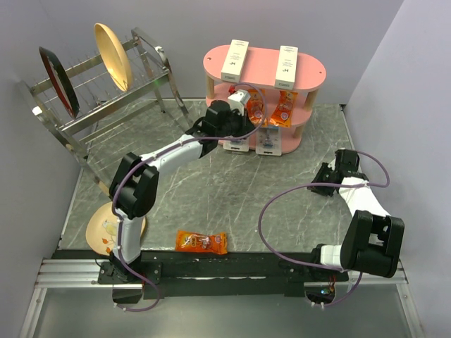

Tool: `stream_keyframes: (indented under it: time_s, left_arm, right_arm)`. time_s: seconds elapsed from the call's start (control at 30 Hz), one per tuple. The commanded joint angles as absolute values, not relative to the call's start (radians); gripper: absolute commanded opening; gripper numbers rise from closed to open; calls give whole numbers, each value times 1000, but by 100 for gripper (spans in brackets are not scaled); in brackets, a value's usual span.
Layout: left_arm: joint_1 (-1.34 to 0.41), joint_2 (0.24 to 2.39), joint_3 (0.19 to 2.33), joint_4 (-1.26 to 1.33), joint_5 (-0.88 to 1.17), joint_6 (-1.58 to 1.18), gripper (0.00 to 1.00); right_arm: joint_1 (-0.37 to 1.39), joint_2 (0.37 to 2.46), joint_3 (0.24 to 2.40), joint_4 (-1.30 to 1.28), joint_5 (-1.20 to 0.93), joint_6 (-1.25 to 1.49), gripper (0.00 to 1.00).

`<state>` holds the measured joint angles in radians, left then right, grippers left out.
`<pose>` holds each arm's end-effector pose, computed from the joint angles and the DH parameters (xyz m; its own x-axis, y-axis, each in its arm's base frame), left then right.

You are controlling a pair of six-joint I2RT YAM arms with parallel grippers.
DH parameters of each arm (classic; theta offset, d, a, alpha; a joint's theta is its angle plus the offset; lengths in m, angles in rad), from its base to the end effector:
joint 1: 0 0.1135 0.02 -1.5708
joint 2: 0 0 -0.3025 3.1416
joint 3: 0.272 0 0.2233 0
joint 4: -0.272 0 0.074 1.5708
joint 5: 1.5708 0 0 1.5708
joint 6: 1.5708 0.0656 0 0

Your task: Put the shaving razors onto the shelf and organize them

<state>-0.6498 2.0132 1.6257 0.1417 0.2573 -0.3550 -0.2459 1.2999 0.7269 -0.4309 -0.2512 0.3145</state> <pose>0.3917 -0.3186 0.3277 -0.4533 -0.0777 -0.8879 0.6656 0.6331 -0.3952 0.2233 -0.0392 0.2227 -0.7452 0.4960 -0.4458 0.3542 0.8608 0.3655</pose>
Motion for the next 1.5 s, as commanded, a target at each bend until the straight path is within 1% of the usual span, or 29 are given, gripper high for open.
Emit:
stream_keyframes:
  time_s: [0.0,0.1,0.13,0.2,0.23,0.27,0.33,0.37,0.4,0.43,0.53,0.6,0.63,0.67,0.7,0.73,0.77,0.8,0.87,0.9,0.93,1.0,1.07,1.1,1.13,1.2,1.27,1.4,1.47]
  left_arm:
    - [-624,1977,1628,141,212,-333,8]
    - [-615,1959,1608,170,257,-331,11]
    - [-614,1953,1602,184,323,-330,13]
    - [-611,1924,1580,201,401,-304,20]
    - [-607,1910,1574,181,504,-286,24]
    - [-600,1875,1559,154,565,-225,35]
    - [-581,1826,1530,9,656,-129,46]
    - [-575,1771,1485,-65,728,-13,56]
    - [-566,1740,1461,-133,750,71,61]
    - [-563,1682,1401,-269,749,203,81]
    - [-525,1582,1300,-375,692,282,89]
    - [-483,1559,1286,-455,707,354,90]
    - [-476,1551,1293,-509,709,452,91]
    - [-466,1549,1302,-646,709,509,92]
    - [-465,1548,1305,-699,706,555,99]
    - [-463,1539,1307,-745,698,615,99]
    - [-454,1533,1304,-815,689,632,99]
    - [-448,1520,1301,-828,677,635,99]
    - [-419,1464,1272,-816,667,586,99]
    - [-411,1438,1258,-767,654,560,99]
    - [-407,1377,1220,-734,635,492,99]
    - [-403,1316,1189,-631,580,398,99]
    - [-403,1249,1166,-588,491,278,99]
    - [-403,1237,1170,-584,462,247,99]
    - [-403,1218,1192,-598,387,180,99]
    - [-385,1192,1209,-600,327,109,99]
    - [-286,1105,1197,-577,362,31,99]
    - [-181,979,1206,-604,353,8,99]
    - [-131,907,1180,-592,367,8,100]
  right_arm:
    - [-255,1295,739,-397,-236,318,27]
    - [-255,1295,739,-399,-236,316,28]
    - [-256,1295,739,-399,-235,314,28]
    - [-256,1295,741,-402,-232,313,28]
    - [-259,1293,744,-402,-230,310,28]
    - [-261,1292,745,-406,-230,310,27]
    - [-264,1287,749,-411,-229,304,27]
    - [-268,1287,747,-417,-230,301,28]
    - [-270,1285,744,-420,-233,298,28]
    - [-271,1282,744,-428,-236,284,30]
    - [-273,1250,749,-434,-293,249,38]
    - [-267,1226,768,-445,-357,197,43]
    - [-262,1200,781,-471,-365,184,45]
    - [-252,1186,794,-486,-379,166,47]
    - [-242,1166,814,-492,-447,111,51]
    - [-220,1117,821,-485,-477,76,54]
    - [-186,1086,825,-476,-500,33,59]
    - [-78,1025,830,-471,-543,-89,62]
    - [58,980,834,-483,-558,-202,66]
    - [180,965,841,-488,-567,-269,69]
    - [231,972,847,-518,-599,-297,71]
    - [329,1011,876,-538,-623,-325,75]
    - [394,1118,909,-538,-687,-336,76]
    - [422,1215,967,-557,-704,-369,76]
    - [487,1254,988,-567,-709,-373,77]
    - [549,1337,1012,-565,-736,-374,77]
    - [630,1394,1029,-610,-758,-379,77]
    - [684,1508,1023,-577,-815,-249,76]
    - [712,1537,1011,-560,-822,-242,76]
